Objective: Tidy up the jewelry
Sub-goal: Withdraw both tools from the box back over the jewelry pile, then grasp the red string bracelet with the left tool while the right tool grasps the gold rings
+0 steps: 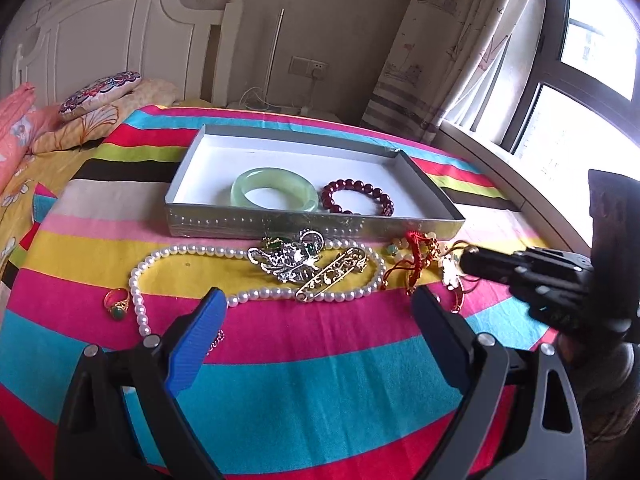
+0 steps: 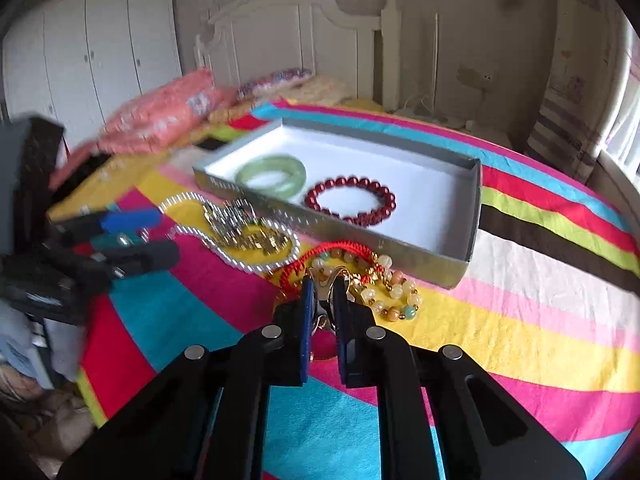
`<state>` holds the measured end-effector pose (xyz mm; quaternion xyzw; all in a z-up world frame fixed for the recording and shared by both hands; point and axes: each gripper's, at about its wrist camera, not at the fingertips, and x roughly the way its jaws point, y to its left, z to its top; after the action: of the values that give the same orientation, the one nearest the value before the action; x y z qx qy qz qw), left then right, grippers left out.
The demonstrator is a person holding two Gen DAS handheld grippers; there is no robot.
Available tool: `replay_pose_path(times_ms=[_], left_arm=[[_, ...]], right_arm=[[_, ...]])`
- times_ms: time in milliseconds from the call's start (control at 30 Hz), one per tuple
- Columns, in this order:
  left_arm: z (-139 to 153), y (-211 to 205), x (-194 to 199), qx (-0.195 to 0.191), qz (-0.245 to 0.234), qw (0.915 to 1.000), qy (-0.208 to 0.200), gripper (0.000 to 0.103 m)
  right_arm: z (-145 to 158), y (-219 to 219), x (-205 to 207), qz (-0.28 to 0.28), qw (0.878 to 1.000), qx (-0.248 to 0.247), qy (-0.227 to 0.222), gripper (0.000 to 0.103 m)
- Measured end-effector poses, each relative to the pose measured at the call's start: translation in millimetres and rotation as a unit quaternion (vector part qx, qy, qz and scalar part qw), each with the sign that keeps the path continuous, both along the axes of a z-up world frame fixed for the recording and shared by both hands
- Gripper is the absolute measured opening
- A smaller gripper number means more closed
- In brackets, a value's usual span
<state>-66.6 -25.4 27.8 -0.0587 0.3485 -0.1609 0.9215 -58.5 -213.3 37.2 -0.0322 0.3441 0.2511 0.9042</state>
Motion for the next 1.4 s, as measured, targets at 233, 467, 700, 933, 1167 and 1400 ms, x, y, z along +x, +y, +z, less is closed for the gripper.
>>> replay_pose_path(times_ms=[233,467,700,933,1167,1400], left_arm=[[6,-23,-4,0.045,-0.019,0.9987,-0.013,0.093],[12,-71,14,0.057,-0.072,0.9957,-0.002,0.079],[-1,-103,46,0.075,-0.093,0.9925,0.024,0.061],[0,-109,41,0.077,-0.102,0.9917,-0.01,0.004],[38,-90,22,0.066,-0.089,0.9924,-0.053,0.004],[51,-69,18,0.046,-0.078,0.9943,-0.057,0.004]], right_arm=[[9,-64,-12,-0.036,0.988,0.149,0.01,0.011],[9,-84,-14,-0.062,0.98,0.186,0.005,0.011],[8,-87,-15,-0.068,0.979,0.191,-0.002,0.011],[7,-87,-16,-0.07,0.979,0.192,-0.008,0.011],[7,-85,-16,-0.068,0.981,0.184,-0.012,0.011],[7,-83,-16,-0.068,0.981,0.18,-0.01,0.011]])
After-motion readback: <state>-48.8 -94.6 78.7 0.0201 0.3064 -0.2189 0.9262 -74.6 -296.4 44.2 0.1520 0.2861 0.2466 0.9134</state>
